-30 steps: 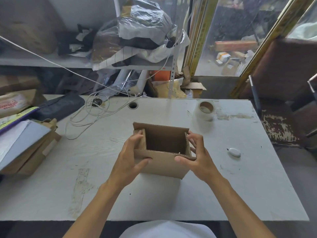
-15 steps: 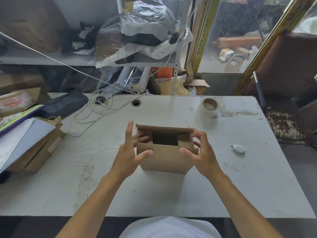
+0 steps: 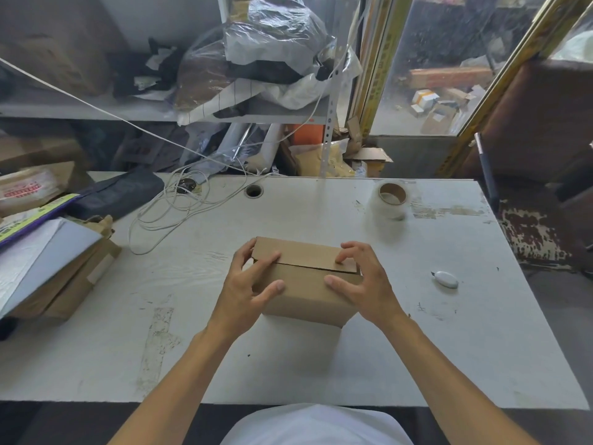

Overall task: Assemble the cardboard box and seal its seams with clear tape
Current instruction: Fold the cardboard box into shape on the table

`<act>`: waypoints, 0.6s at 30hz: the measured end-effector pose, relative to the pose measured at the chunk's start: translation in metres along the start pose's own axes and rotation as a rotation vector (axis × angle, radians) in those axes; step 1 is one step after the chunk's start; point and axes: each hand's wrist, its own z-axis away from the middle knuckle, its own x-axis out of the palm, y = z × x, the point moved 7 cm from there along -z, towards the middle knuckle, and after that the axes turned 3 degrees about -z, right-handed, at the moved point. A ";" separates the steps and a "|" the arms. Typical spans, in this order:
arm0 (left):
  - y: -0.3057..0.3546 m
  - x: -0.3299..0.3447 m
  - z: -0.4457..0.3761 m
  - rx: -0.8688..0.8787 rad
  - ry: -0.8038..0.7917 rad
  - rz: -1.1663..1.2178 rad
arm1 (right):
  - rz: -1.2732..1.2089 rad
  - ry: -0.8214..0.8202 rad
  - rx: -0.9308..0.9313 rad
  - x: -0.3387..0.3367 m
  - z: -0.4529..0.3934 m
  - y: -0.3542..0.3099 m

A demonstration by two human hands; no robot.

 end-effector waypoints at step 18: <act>-0.002 0.003 -0.002 -0.030 0.021 0.002 | -0.074 -0.030 0.072 -0.002 -0.008 0.015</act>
